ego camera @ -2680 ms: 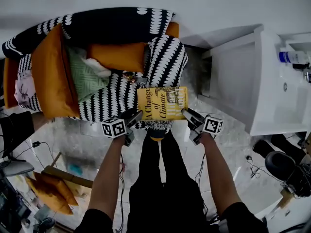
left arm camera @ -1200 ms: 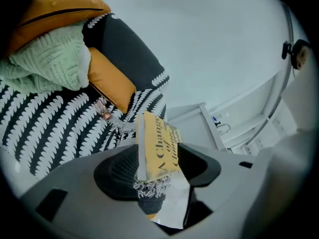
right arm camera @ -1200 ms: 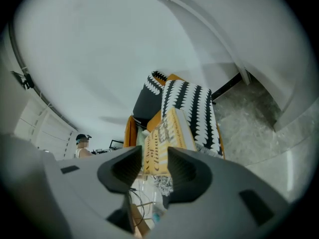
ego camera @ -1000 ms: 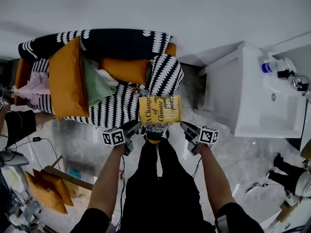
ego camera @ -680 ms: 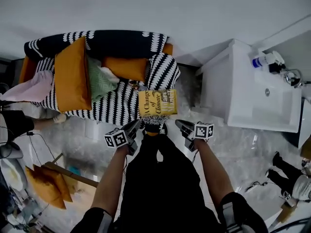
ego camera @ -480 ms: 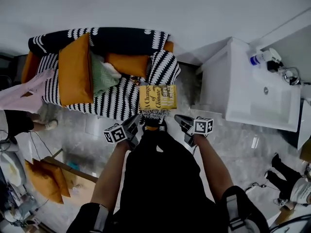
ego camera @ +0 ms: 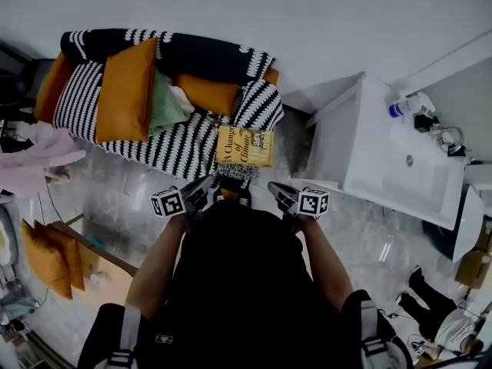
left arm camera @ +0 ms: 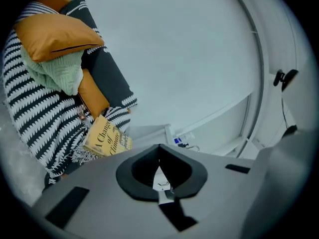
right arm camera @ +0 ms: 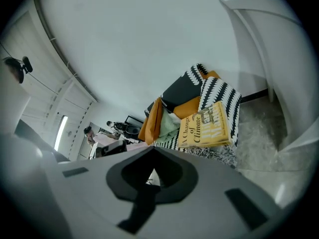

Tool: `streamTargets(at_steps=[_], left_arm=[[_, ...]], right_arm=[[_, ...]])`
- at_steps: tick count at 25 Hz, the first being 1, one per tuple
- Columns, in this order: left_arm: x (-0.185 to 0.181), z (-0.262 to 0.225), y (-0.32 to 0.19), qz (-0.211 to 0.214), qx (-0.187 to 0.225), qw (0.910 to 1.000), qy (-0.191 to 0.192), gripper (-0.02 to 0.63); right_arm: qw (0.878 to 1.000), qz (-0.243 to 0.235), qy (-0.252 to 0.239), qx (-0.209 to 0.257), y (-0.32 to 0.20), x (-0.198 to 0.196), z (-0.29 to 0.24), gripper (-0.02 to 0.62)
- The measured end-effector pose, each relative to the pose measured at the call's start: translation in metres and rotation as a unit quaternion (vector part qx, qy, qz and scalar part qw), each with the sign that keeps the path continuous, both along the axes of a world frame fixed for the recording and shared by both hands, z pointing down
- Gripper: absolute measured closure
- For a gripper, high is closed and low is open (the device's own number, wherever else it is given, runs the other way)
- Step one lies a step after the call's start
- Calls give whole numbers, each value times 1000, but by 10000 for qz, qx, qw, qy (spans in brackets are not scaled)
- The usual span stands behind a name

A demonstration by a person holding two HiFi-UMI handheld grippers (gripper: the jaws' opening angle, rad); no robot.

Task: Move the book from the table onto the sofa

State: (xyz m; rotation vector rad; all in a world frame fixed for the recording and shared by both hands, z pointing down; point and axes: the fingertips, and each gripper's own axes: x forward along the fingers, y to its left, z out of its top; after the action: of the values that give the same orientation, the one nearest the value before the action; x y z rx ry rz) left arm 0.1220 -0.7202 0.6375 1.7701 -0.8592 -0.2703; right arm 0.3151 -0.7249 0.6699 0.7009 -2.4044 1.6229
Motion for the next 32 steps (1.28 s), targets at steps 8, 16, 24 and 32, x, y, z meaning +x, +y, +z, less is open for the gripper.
streamTargets(at_steps=[8, 16, 24, 32], left_arm=[[-1, -3, 8, -249, 66, 9995, 175, 595], [12, -2, 5, -274, 11, 9992, 293, 595], [14, 1, 9, -162, -114, 9996, 190, 595], [18, 1, 7, -108, -160, 9997, 164, 595]], right_arm=[[9991, -306, 148, 236, -8, 4, -11, 588], [9965, -694, 80, 448, -7, -8, -22, 589], [9960, -801, 25, 385, -5, -9, -16, 589], [9955, -894, 17, 308, -6, -10, -14, 589]])
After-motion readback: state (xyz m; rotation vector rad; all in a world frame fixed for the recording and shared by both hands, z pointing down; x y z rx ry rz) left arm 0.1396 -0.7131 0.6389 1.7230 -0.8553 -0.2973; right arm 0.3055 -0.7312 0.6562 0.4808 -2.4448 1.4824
